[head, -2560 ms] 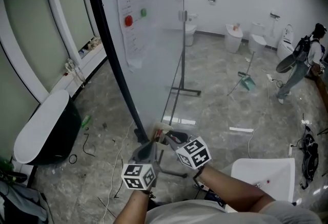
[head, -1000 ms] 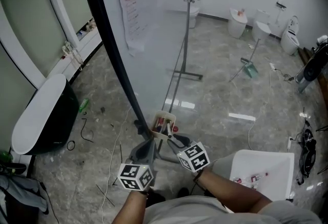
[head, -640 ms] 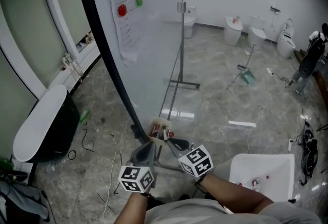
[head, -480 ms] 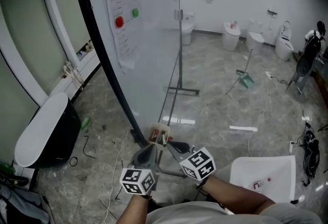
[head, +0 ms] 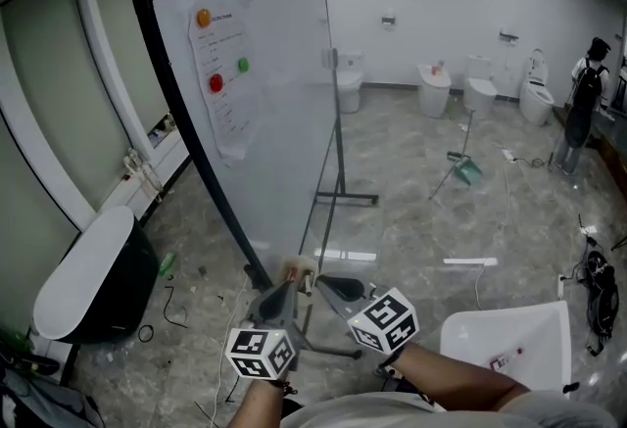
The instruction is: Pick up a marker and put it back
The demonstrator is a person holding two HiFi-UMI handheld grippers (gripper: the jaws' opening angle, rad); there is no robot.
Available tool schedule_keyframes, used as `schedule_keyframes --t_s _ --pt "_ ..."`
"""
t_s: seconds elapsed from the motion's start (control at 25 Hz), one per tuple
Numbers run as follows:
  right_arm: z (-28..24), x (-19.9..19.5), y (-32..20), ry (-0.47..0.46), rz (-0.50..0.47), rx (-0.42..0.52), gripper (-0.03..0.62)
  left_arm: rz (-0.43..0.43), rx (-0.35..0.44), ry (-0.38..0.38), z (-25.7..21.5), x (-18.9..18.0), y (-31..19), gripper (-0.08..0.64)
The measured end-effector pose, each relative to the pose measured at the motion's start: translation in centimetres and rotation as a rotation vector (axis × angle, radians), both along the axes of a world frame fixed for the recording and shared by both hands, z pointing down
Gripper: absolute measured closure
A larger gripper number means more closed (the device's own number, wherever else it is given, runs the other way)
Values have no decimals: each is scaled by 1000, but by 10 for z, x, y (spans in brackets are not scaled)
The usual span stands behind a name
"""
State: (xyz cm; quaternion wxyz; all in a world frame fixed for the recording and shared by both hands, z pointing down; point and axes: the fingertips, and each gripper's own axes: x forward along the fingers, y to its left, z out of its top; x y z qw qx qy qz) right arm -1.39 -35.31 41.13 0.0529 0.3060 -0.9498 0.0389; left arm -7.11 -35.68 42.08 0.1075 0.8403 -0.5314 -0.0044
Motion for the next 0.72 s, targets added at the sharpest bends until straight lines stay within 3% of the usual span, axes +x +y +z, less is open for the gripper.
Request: schedule_keyframes --t_s 0.72 --pt "-9 3 11 -27 -5 4 591 2 20 -14 -13 9 11 558"
